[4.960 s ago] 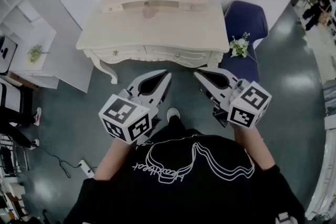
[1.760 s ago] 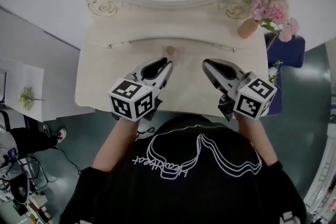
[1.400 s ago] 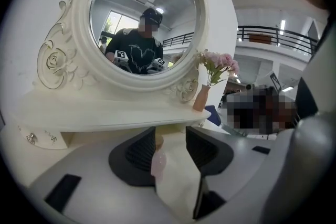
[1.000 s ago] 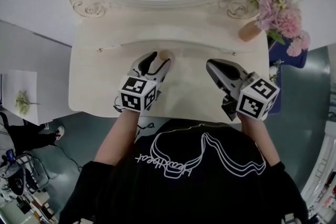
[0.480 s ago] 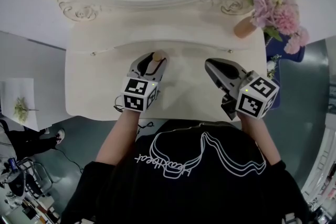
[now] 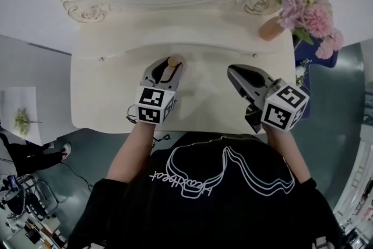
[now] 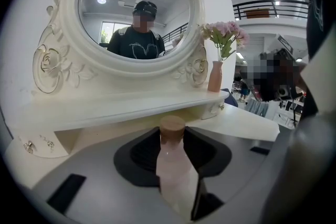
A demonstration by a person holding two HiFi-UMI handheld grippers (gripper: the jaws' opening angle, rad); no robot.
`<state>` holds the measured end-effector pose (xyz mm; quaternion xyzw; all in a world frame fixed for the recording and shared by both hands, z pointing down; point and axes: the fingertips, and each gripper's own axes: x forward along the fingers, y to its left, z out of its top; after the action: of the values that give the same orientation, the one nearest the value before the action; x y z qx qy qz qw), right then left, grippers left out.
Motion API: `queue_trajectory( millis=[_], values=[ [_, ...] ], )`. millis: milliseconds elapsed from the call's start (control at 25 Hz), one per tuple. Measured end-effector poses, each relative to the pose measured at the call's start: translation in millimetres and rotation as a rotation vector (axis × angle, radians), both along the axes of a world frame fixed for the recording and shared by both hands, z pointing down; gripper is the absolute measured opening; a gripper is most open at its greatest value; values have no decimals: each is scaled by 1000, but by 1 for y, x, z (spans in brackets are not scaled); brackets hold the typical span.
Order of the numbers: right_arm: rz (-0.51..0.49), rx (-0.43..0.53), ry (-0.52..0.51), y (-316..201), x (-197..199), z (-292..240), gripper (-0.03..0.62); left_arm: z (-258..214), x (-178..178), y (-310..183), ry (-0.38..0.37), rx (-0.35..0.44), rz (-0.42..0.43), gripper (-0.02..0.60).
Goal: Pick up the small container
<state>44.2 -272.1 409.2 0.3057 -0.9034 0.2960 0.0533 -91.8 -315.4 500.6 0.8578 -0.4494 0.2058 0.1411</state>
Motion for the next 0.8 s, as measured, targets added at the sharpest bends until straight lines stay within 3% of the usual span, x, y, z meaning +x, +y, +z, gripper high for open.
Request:
queue_trajectory(
  millis=[800],
  values=[
    [9,-10,-1,12,-3,6,5,-4,-3,0,34,-24,-24,140]
  ],
)
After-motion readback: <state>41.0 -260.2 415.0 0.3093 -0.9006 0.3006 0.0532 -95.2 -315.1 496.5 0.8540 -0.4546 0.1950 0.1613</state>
